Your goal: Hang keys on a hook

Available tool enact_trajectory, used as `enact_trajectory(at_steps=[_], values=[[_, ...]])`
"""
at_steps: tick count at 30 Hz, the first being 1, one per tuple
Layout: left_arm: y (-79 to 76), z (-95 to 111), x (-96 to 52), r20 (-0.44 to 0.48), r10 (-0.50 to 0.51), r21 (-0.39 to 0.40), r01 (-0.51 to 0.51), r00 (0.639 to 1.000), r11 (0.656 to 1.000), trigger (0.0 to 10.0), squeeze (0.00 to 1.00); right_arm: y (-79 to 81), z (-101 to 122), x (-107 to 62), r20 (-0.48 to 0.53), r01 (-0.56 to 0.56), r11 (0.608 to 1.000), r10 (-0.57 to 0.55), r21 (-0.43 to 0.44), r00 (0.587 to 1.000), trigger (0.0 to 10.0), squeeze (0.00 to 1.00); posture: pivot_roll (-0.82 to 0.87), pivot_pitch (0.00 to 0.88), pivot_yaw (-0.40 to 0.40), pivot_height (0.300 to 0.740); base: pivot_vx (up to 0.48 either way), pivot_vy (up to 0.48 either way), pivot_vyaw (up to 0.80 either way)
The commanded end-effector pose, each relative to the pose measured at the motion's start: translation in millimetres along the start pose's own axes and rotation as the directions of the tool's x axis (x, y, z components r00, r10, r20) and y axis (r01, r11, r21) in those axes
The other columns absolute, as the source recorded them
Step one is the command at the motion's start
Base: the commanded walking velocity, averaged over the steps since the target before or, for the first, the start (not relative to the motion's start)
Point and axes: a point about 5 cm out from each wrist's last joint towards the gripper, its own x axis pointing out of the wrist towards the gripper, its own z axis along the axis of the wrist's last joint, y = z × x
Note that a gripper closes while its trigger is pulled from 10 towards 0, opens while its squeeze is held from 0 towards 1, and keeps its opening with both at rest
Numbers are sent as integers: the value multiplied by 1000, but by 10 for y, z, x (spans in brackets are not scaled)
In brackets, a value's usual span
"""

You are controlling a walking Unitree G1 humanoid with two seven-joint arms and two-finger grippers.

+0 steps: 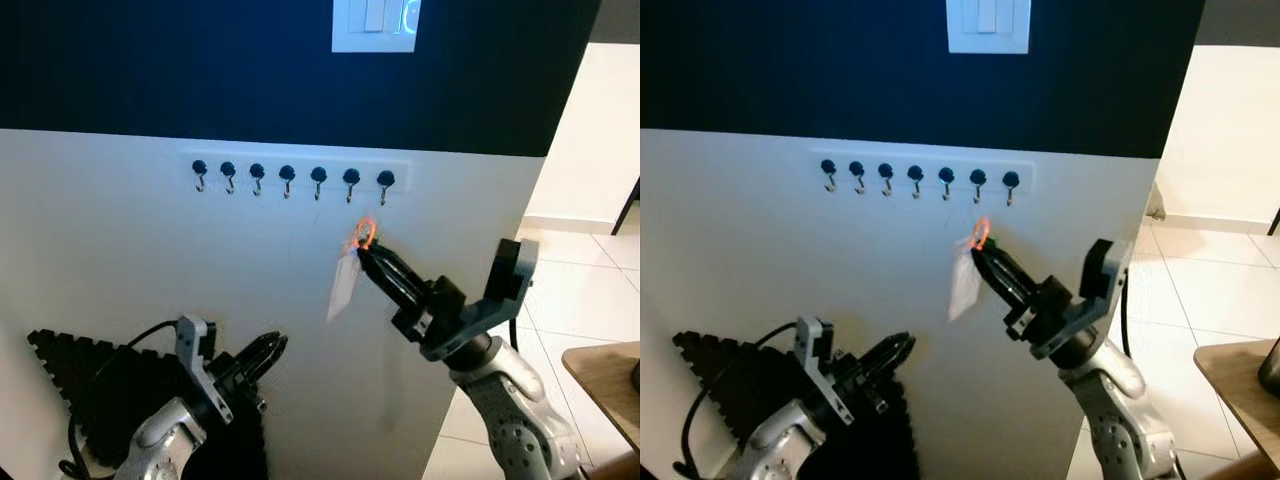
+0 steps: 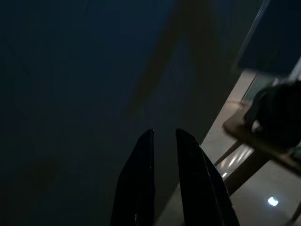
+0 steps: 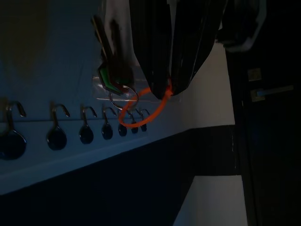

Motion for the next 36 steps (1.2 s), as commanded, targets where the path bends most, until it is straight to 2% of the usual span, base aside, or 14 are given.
enact_trajectory(at_steps=[1,4,6,10,15,21,36], values=[[25,69,-65,4,-2,-6,2,1000,1000,10000,0,-1,42,20,9,-8,1000,8,-1,1000,10000,0,12,54,19,740,0,0,0],[39,186,-51,40,1,-1,-1,999,1000,10000,0,-53,48,44,11,16,1000,-16,2,1000,10000,0,13,55,17,740,0,0,0],[39,337,-21,75,-10,15,9,997,1000,10000,0,-151,33,59,-5,76,997,-76,12,997,10000,0,12,55,16,740,0,0,0],[-11,552,54,74,-74,49,71,994,996,10000,0,-272,-14,53,-44,128,991,-127,32,991,10000,0,17,54,14,740,0,0,0],[-28,596,86,61,-94,66,90,994,994,10000,0,-316,-32,56,-58,147,988,-145,38,988,10000,0,18,53,14,740,0,0,0],[-75,590,165,54,-97,62,94,994,994,10000,0,-455,-79,132,-97,214,976,-210,34,973,10000,0,13,60,15,740,0,0,0],[-124,586,191,50,-112,44,110,992,993,10000,0,-490,-50,279,-63,210,976,-207,51,976,10000,0,8,63,8,740,0,0,0]])
